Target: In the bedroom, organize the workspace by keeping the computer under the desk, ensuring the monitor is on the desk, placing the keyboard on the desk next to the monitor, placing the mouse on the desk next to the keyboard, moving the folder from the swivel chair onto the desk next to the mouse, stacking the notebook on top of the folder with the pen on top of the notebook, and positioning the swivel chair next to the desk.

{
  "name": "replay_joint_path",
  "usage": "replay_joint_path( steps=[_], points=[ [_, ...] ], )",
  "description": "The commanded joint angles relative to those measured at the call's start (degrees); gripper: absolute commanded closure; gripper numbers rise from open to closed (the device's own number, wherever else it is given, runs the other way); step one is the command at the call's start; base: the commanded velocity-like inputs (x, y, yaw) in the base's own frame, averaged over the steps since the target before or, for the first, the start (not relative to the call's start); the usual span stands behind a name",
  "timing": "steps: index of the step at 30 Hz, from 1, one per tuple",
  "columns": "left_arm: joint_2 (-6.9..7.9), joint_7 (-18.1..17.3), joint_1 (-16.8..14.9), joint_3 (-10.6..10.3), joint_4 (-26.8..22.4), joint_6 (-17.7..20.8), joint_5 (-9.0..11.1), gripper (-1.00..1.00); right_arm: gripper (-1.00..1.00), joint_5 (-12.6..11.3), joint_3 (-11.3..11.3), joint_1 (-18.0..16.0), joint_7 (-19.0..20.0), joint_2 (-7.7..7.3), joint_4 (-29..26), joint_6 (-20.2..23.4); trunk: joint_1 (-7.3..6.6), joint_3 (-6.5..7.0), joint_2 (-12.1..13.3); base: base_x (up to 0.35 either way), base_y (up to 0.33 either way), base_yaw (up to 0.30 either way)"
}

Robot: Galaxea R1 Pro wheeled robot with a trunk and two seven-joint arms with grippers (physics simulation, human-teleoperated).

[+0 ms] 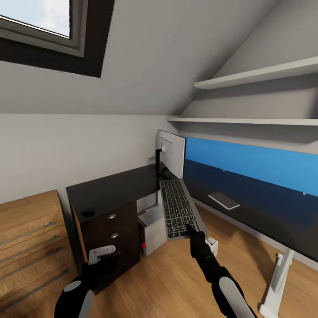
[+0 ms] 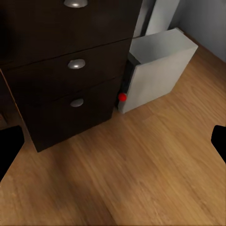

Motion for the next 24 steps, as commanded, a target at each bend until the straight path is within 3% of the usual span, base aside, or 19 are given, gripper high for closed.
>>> replay_joint_path(
  steps=[1, 13, 18, 24],
  points=[
    [-0.03, 0.3, 0.0, 0.0, 0.0, 0.3, 0.4, -1.0, 1.0, -0.6, 0.0, 0.0, 0.0, 0.0, -0.1, 0.0, 0.0, -0.07, 0.0, 0.017, 0.0, 0.068],
    [-0.03, 0.3, 0.0, 0.0, 0.1, 0.3, 0.4, -1.0, 1.0, -0.5, 0.2, 0.0, -0.2, 0.09, -0.1, -0.1, 0.0, 0.24, 0.0, 0.004, 0.0, 0.203],
    [-0.03, 0.3, 0.0, 0.0, 0.1, 0.3, 0.4, -1.0, 1.0, -0.5, 0.2, 0.0, -0.2, 0.02, -0.1, -0.1, 0.0, 0.34, 0.0, 0.17, 0.0, 0.211],
    [-0.03, 0.3, 0.0, 0.0, 0.2, 0.3, 0.4, -1.0, 1.0, -0.5, -0.2, 0.0, 0.1, -0.07, 0.0, 0.0, 0.0, 0.36, 0.0, 0.119, 0.0, 0.036]
  ],
)
